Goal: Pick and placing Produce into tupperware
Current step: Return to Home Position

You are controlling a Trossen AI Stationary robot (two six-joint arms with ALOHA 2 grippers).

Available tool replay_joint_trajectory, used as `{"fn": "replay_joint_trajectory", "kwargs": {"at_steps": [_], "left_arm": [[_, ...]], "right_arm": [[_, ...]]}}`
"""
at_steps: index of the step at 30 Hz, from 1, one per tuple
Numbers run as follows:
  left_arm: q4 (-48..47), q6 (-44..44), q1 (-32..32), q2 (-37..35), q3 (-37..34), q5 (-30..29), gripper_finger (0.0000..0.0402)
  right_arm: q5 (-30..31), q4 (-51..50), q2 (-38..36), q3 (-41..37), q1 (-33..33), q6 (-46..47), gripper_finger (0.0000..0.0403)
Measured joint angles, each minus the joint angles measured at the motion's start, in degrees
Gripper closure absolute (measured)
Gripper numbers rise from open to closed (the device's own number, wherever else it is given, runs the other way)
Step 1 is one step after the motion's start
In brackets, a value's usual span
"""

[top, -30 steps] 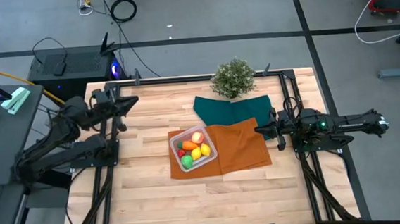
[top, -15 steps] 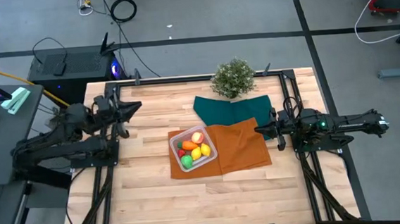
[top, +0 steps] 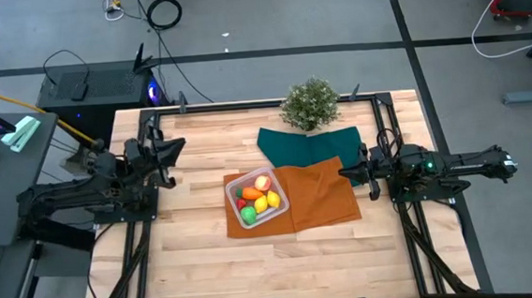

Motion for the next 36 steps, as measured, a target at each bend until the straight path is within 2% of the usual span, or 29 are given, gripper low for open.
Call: {"fn": "replay_joint_trajectory", "kwargs": {"at_steps": [5,12,18,21,29,36], "left_arm": [[0.68,2.56,-1.68,0.00,-1.66,-1.89,0.0378],[10.14,5.55,-1.90,-0.02,-3.49,-2.74,0.0371],[9.60,5.63,-1.90,-0.03,-3.50,-2.75,0.0366],[10.80,6.30,-1.90,-0.43,-3.50,-4.57,0.0371],[11.16,11.65,-1.85,-8.39,-3.50,-5.32,0.0375],[3.55,11.95,-1.85,-16.20,-3.50,-5.54,0.0366]], "right_arm": [[0.01,-0.01,0.00,0.00,0.00,-0.02,0.0402],[0.00,-0.01,0.00,0.00,0.00,-0.04,0.0402],[0.00,0.00,0.00,0.00,0.00,-0.03,0.0402],[0.00,0.00,0.00,0.00,0.00,-0.02,0.0402],[0.00,-0.02,0.02,0.00,0.00,-0.04,0.0402],[0.00,-0.02,0.02,0.00,0.00,-0.02,0.0402]]}}
